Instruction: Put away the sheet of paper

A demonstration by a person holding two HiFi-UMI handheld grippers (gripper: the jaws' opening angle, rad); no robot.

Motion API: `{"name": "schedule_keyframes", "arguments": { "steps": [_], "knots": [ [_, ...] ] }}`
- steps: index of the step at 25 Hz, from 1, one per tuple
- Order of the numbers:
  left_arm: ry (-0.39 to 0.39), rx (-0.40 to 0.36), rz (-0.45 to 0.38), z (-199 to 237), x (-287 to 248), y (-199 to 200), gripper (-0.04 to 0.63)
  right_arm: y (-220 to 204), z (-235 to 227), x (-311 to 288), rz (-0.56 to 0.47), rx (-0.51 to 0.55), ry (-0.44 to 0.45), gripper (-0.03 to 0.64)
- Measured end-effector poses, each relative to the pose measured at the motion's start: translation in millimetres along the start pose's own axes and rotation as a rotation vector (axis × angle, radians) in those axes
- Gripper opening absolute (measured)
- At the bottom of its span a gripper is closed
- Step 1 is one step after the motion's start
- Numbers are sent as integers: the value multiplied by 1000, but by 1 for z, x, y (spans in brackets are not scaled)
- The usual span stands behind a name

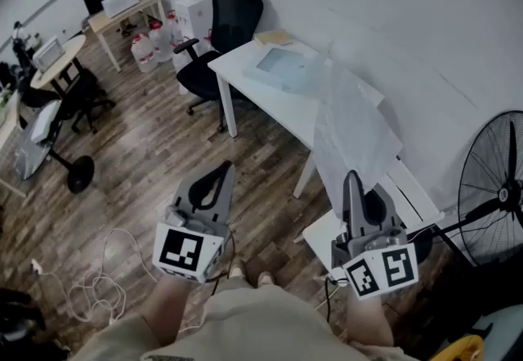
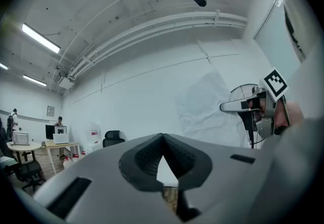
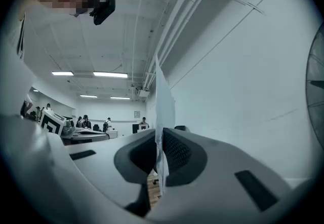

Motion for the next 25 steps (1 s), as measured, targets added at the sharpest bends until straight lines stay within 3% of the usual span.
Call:
{"name": "schedule_keyframes", "arguments": {
  "steps": [25],
  "knots": [
    [13,-6,-1,-13,-5,-3,19,-10,-17,3,0,-21,7,21]
  ]
}}
Point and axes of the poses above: the fingertips, and each gripper's own axes: x backward along the fingers, z to its left, y out of its top, the point moved 9 cm from there along x, backward along the fingers, and after that the axes turned 15 degrees about -y, right-handed, at the moved point
